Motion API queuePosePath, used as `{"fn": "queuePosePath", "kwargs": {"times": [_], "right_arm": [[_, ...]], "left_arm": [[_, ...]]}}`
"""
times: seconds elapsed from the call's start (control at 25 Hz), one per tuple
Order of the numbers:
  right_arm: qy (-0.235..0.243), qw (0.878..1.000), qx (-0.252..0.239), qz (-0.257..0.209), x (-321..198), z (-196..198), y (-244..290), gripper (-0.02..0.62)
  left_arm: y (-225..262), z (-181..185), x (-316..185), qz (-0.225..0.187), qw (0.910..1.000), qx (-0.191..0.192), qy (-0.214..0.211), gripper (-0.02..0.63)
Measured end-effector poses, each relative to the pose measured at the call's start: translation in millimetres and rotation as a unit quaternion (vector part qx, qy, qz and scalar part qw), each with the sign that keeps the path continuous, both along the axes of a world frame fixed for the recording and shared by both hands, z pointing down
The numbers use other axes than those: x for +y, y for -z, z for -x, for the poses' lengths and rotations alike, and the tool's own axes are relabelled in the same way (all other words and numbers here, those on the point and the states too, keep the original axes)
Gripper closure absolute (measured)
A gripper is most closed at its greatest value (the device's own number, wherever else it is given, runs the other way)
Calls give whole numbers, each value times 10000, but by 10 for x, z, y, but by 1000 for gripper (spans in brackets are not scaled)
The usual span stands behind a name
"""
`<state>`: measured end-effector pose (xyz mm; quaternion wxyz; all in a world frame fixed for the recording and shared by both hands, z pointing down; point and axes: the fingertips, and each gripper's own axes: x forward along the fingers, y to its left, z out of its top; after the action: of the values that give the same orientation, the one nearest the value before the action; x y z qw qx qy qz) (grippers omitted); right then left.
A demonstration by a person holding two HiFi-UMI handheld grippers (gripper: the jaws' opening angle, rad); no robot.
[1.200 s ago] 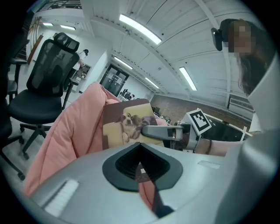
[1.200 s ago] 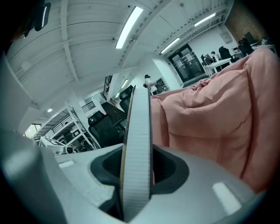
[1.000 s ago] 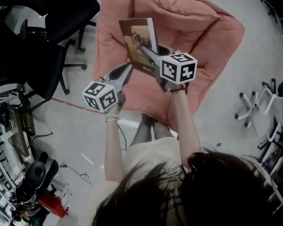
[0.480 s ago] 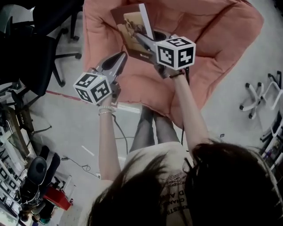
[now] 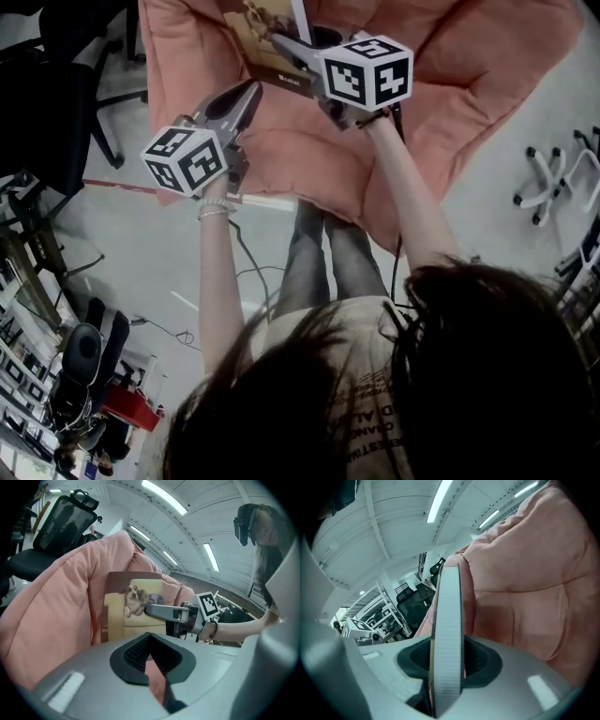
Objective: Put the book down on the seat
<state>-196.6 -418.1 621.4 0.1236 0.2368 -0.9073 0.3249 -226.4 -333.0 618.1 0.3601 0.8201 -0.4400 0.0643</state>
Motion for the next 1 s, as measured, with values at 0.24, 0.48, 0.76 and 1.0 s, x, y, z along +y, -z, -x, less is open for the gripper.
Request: {"fn": "queuePosePath", "kwargs": {"times": [0.24, 0.48, 0.76, 1.0], "right_arm": [[39, 9994, 266, -207, 61, -37, -193, 448], [44, 9986, 481, -192, 90, -74, -463, 448], [-61, 9986, 521, -55, 106, -50, -649, 446], [-139, 9976, 666, 135, 77, -80, -751, 445]], "left_arm": [[-175, -86, 69, 126, 9999, 43, -48, 611], [-354, -132, 126, 232, 9997, 94, -71, 611], [-459, -161, 179, 346, 9992, 173, -90, 611], [-481, -139, 187, 376, 9991, 197, -49, 611]]}}
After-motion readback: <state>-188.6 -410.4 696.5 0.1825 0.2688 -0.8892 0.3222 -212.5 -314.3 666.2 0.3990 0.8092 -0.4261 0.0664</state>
